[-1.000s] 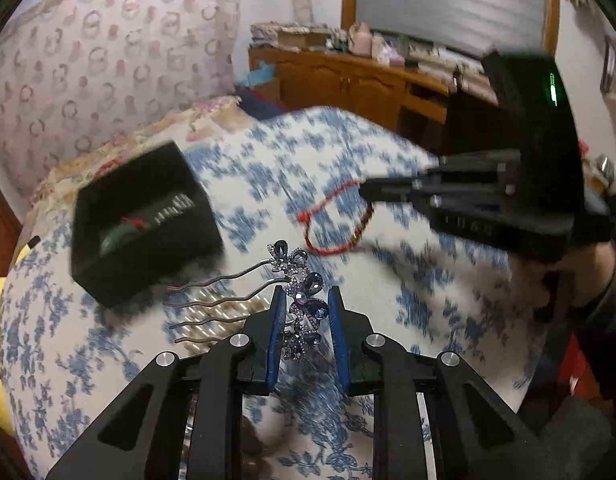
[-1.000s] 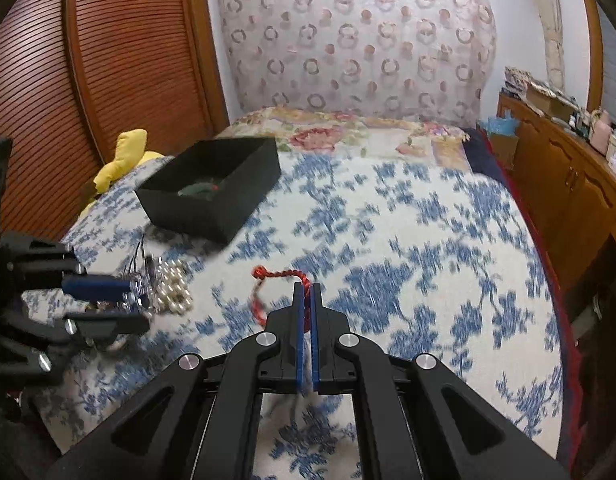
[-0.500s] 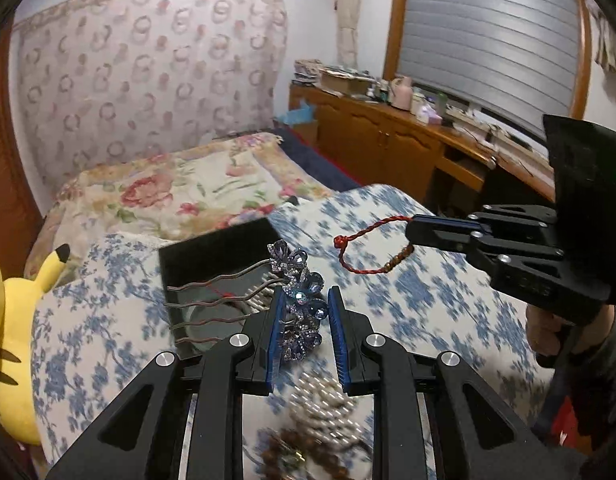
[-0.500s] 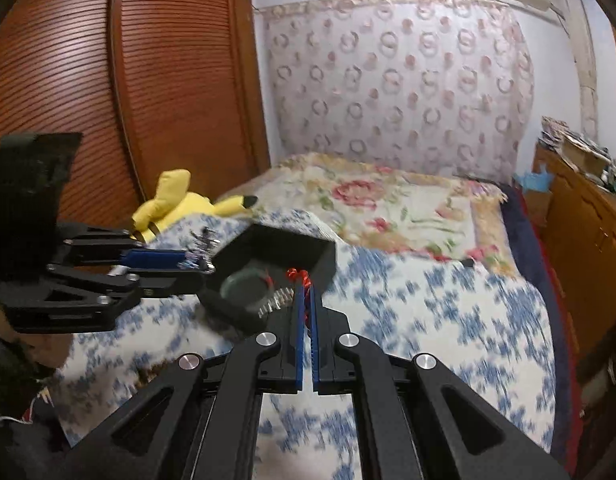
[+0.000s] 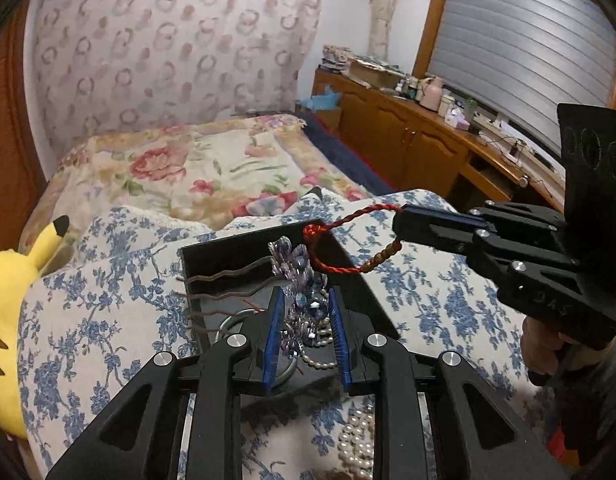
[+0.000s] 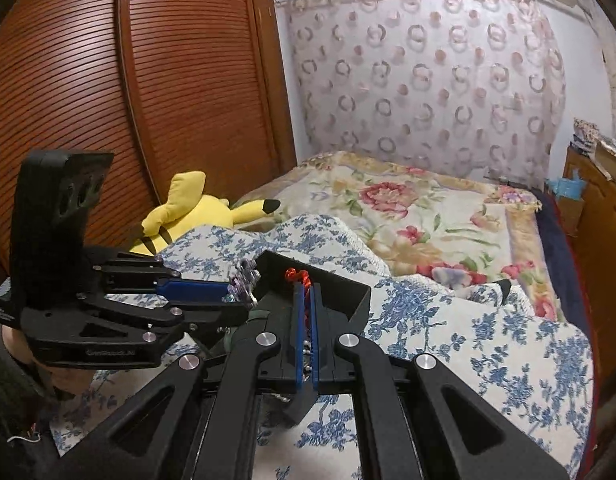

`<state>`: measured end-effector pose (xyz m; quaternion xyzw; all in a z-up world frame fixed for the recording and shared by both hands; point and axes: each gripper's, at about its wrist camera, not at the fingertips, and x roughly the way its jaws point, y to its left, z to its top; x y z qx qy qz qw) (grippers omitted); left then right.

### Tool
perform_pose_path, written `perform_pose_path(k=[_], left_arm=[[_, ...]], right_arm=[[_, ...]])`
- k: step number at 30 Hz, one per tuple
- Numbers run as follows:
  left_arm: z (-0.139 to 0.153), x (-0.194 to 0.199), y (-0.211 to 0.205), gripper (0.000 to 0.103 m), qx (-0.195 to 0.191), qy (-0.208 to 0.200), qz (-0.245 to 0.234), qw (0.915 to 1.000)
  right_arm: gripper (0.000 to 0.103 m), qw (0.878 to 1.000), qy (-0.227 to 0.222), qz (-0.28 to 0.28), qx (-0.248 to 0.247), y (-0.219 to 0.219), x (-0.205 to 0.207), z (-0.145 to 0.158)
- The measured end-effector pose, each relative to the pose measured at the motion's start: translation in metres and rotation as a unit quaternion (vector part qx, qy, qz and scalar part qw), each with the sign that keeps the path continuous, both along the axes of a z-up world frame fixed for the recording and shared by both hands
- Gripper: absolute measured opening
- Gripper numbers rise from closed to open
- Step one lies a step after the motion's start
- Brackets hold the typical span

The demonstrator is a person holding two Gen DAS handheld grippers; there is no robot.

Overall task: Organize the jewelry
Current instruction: 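Drop the hairpins and red cord bracelet into the black box with both tools, then return the left tool to the pile and grip the wooden bead bracelet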

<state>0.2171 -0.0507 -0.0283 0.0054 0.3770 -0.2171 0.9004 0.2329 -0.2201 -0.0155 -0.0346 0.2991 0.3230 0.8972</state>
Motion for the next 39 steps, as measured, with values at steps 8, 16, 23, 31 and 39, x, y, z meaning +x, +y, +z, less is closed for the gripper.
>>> perform_pose_path(k=[8,16,23,31,39], left_arm=[[0.003,-0.002,0.012,0.03,0.009,-0.012,0.017,0.9997],[0.004,-0.014,0.047,0.036,0.014,-0.02,0.058,0.998],[-0.001,-0.03,0.069,0.041,0.013,-0.018,0.082,0.9964],[-0.009,-0.059,0.074,0.05,0.017,-0.017,0.085,0.9961],[-0.02,-0.097,0.07,0.051,0.024,-0.008,0.073,0.997]], right_arm=[[0.003,1.0,0.023,0.01,-0.02,0.016,0.018,-0.021],[0.003,0.998,0.019,0.011,-0.053,0.034,0.027,-0.034],[0.004,0.999,0.027,0.0,-0.048,0.032,0.028,-0.032],[0.017,0.998,0.01,-0.011,-0.054,0.025,-0.001,-0.019],[0.017,0.998,0.011,-0.013,-0.053,0.016,-0.048,-0.018]])
